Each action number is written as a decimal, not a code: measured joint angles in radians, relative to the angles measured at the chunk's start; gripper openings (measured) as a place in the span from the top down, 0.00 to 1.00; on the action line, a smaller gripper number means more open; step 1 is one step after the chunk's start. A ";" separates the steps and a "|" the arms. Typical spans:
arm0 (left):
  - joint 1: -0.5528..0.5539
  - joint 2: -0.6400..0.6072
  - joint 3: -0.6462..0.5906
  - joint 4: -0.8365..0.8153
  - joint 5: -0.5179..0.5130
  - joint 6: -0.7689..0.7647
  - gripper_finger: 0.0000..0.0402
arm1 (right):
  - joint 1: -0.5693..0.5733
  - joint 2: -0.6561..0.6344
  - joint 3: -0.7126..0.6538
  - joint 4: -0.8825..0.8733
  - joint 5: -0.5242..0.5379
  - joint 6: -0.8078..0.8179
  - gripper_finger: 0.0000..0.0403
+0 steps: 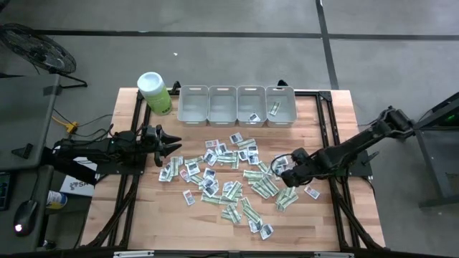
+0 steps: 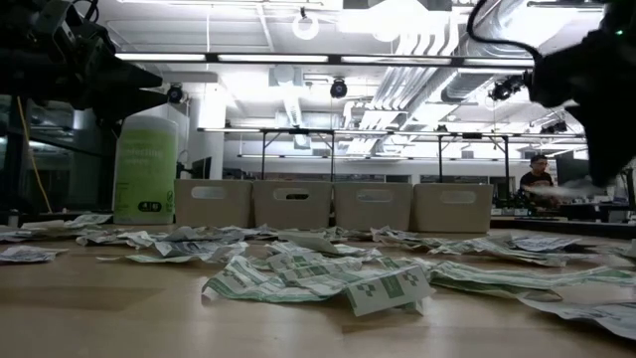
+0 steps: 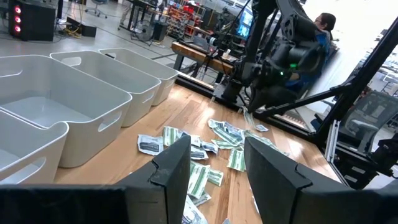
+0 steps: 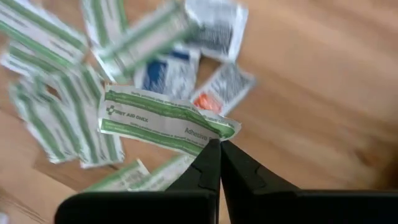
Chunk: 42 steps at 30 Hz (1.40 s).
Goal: Pick & Place First Aid Supplies
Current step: Put the bandage into the right gray bin
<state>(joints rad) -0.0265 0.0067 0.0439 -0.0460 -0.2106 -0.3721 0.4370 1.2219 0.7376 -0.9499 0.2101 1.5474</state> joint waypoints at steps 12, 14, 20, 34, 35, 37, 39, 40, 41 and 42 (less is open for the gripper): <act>0.000 0.000 0.000 0.000 0.000 0.000 0.63 | -0.300 -0.136 0.000 -0.009 0.176 -0.452 1.00; 0.000 0.000 0.000 0.000 0.000 0.000 0.63 | -0.382 -0.145 0.000 0.006 0.190 -0.535 1.00; 0.000 0.000 0.000 0.000 0.000 0.000 0.63 | -0.611 -0.151 0.000 0.117 0.236 -0.773 1.00; 0.000 0.000 0.000 0.000 0.000 0.000 0.63 | -1.014 -0.149 0.000 0.511 0.144 -1.644 1.00; 0.000 0.000 0.000 0.000 0.000 0.000 0.63 | -1.034 -0.149 0.000 0.522 0.130 -1.709 1.00; 0.000 0.000 0.000 0.000 0.000 0.000 0.63 | -1.071 -0.147 0.000 0.530 0.100 -1.829 1.00; 0.000 0.000 0.000 0.000 0.000 0.000 0.63 | -1.101 -0.141 0.000 0.534 0.068 -1.933 1.00; 0.000 0.000 0.000 0.000 0.000 0.000 0.63 | -1.111 -0.136 0.000 0.536 0.047 -1.973 1.00; 0.000 0.000 0.000 0.000 0.000 0.000 0.63 | -1.120 -0.129 0.000 0.536 0.024 -2.016 1.00; 0.000 0.000 0.000 0.000 0.000 0.000 0.63 | -1.127 -0.119 0.000 0.536 0.010 -2.054 1.00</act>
<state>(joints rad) -0.0265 0.0063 0.0440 -0.0460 -0.2107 -0.3721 -0.6897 1.1025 0.7380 -0.4139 0.2201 -0.5063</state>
